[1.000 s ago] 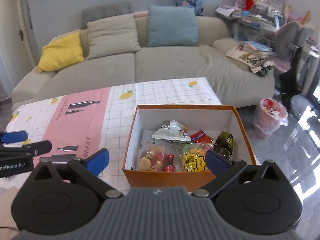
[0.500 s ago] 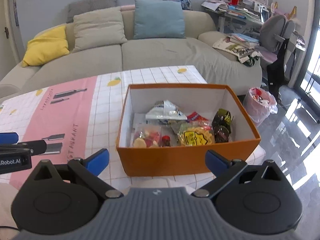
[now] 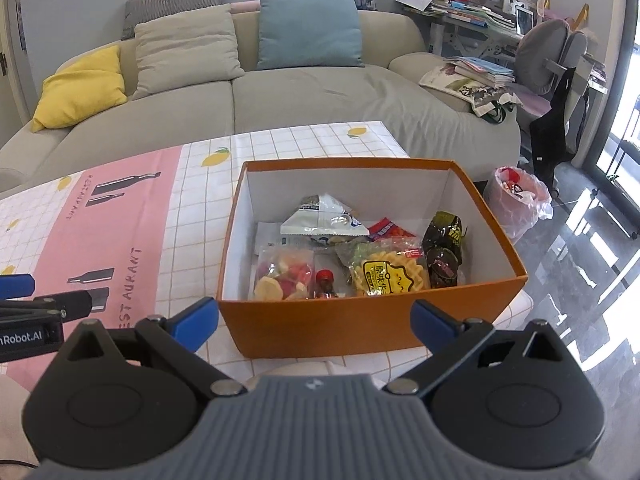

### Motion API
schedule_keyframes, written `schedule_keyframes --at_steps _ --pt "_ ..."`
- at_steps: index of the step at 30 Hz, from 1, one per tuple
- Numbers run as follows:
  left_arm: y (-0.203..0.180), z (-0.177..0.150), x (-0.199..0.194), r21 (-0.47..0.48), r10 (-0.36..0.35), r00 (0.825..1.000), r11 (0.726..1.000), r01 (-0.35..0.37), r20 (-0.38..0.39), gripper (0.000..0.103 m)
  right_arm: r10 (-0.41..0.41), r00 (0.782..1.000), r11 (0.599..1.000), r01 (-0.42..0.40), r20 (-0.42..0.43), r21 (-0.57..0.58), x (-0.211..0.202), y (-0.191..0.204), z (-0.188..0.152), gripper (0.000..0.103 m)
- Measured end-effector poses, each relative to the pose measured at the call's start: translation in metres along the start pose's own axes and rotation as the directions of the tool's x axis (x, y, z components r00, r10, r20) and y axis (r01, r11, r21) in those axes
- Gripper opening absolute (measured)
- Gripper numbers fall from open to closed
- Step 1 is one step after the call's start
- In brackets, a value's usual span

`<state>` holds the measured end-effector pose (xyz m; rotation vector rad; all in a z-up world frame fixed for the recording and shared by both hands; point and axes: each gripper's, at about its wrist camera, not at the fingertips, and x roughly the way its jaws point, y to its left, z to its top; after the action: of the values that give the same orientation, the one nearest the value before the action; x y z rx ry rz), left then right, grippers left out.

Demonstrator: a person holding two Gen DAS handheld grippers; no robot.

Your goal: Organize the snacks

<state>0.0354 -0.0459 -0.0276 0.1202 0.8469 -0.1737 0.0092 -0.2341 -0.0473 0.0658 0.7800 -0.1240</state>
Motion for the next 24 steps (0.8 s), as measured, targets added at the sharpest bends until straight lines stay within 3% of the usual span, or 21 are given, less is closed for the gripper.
schedule_keyframes --at_steps 24 --pt "0.004 -0.001 -0.009 -0.019 -0.001 1.0 1.0 0.001 0.01 0.087 -0.014 1.0 0.999 0.015 0.025 -0.033 -0.009 0.009 0.0 0.1"
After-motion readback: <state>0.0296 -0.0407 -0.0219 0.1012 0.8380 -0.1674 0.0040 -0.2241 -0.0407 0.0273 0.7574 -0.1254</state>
